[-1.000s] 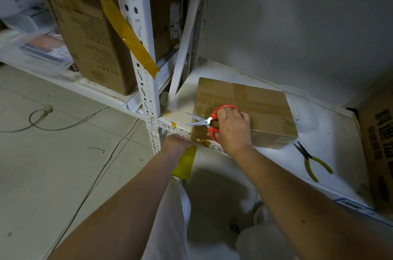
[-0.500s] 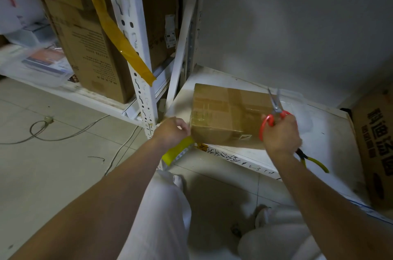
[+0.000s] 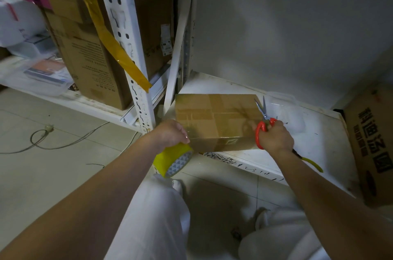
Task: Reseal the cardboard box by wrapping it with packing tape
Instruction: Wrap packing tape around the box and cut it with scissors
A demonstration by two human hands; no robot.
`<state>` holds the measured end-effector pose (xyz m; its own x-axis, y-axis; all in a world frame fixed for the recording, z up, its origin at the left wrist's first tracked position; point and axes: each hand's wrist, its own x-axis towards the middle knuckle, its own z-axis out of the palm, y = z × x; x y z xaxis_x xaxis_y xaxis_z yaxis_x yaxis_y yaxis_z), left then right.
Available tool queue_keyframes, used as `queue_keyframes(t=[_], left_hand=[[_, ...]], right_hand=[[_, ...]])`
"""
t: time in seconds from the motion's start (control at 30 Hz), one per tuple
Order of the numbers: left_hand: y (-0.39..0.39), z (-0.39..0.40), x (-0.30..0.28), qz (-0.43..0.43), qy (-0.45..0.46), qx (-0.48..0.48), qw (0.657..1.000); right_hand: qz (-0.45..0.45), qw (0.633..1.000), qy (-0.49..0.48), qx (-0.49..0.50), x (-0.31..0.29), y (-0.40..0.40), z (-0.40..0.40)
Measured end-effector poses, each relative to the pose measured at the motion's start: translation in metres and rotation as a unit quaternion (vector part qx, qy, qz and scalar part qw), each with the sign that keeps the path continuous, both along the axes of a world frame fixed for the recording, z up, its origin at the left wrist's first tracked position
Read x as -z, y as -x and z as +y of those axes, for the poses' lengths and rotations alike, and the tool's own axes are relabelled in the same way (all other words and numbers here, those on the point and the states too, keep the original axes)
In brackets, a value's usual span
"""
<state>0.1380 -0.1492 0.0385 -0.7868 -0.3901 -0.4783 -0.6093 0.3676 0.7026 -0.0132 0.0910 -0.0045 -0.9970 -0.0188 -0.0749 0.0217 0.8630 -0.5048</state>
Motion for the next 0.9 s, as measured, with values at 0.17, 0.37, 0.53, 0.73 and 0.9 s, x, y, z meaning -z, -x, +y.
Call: queue_keyframes(t=[0.17, 0.37, 0.53, 0.73, 0.9], left_hand=[[-0.006, 0.001, -0.010, -0.042, 0.024, -0.039, 0.998], [-0.003, 0.026, -0.015, -0.058, -0.031, -0.032, 0.997], [0.012, 0.070, -0.015, -0.014, -0.082, 0.006, 0.996], [0.019, 0.064, -0.015, 0.007, -0.079, -0.022, 0.997], [0.028, 0.009, -0.012, 0.063, 0.018, -0.062, 0.996]], right_hand=[[-0.063, 0.987, 0.144, -0.043, -0.004, 0.009, -0.017], [-0.019, 0.978, 0.199, -0.060, -0.019, 0.011, -0.037], [-0.039, 0.996, 0.069, -0.028, -0.022, -0.006, -0.061], [-0.067, 0.996, 0.020, -0.050, -0.003, -0.015, -0.057], [-0.074, 0.995, 0.030, -0.064, -0.005, -0.010, -0.052]])
